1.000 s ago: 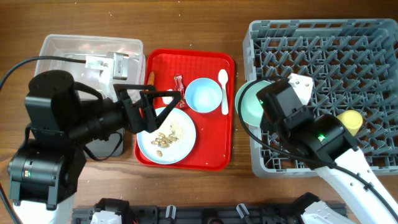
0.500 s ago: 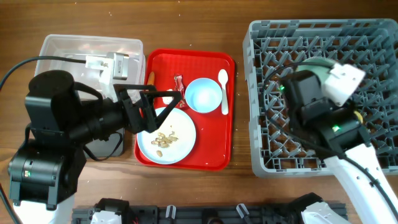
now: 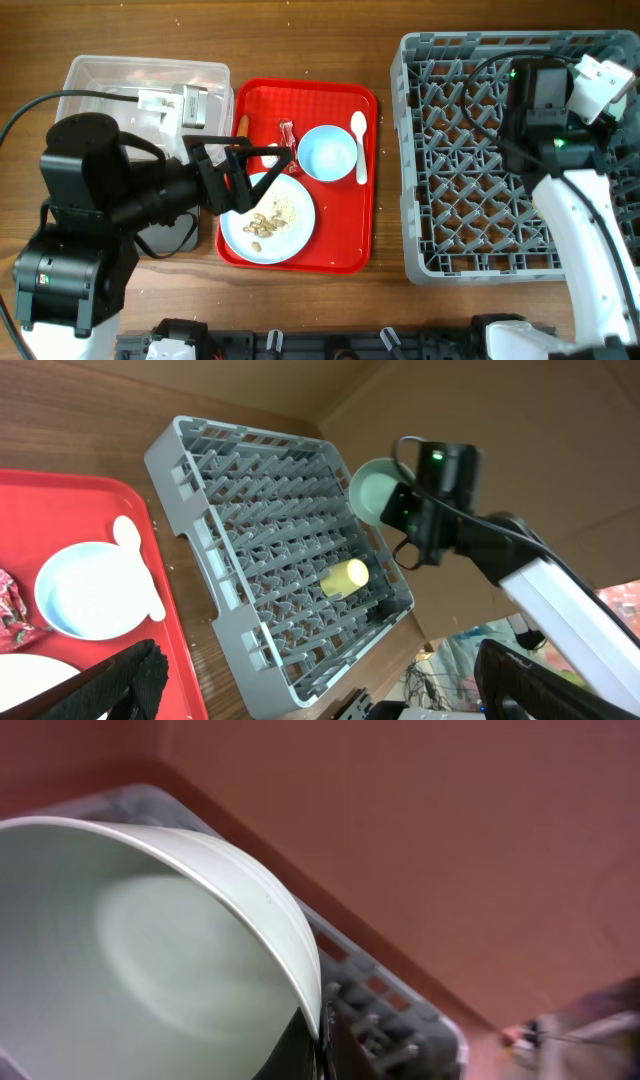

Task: Sort waste into correct bins and load items into the dishwasher rack
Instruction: 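Lift the pale-green bowl and move it over the dish rack, then lower the pale-green bowl into the rack's back corner and release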

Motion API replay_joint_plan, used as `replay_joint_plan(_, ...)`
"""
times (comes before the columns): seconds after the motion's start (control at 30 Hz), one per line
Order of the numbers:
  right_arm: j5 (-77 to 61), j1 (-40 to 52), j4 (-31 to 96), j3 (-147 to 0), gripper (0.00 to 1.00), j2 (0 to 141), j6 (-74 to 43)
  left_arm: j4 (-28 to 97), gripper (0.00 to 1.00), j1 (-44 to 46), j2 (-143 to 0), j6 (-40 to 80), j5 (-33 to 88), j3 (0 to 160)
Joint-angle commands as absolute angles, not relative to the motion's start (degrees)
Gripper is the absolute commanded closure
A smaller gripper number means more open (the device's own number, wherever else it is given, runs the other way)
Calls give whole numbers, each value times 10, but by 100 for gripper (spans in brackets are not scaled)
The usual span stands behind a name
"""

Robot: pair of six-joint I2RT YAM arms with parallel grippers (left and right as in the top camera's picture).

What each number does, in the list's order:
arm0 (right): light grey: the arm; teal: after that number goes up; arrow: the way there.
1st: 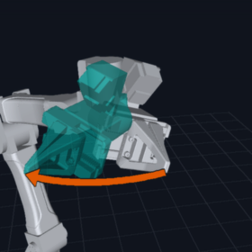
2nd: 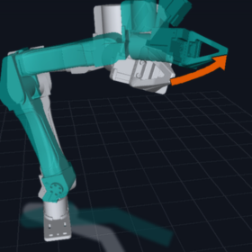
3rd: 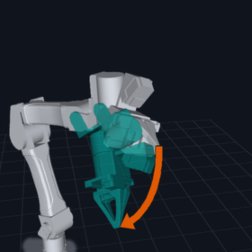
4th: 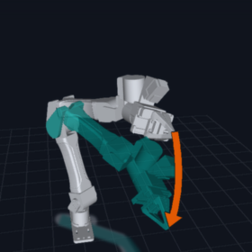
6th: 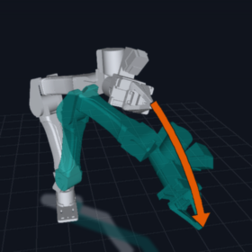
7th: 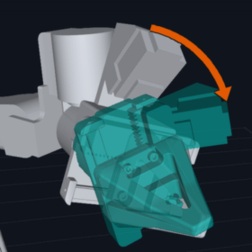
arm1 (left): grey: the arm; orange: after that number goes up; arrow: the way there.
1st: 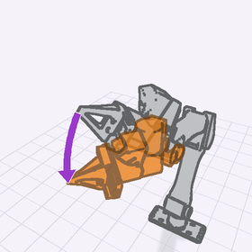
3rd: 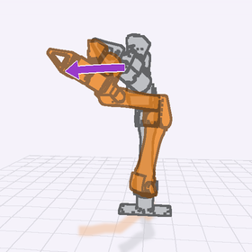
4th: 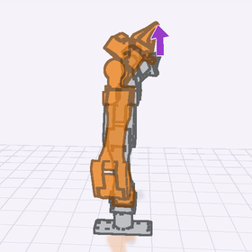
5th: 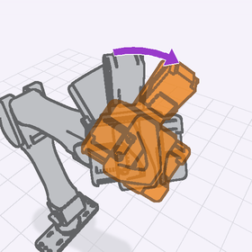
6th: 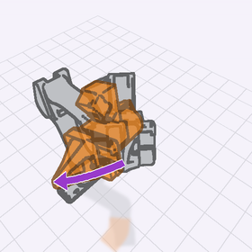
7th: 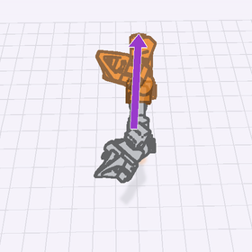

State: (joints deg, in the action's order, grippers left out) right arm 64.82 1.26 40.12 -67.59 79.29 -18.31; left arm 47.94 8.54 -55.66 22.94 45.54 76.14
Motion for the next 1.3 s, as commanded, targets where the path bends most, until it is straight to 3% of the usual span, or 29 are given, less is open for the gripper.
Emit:
replay_joint_plan(0.0, 690, -28, 394, -687, 95, 848, -149, 478, 0, 88, -557, 216, 464, 768)
replay_joint_plan(0.27, 695, -77, 317, -687, 96, 914, -86, 478, 0, 88, -557, 216, 464, 768)
replay_joint_plan(0.6, 666, -77, 165, -687, 96, 914, 95, 478, 0, 88, -557, 216, 464, 768)
replay_joint_plan(1.27, 669, -77, 156, -685, 96, 1006, 135, 478, 0, 88, -557, 216, 464, 768)
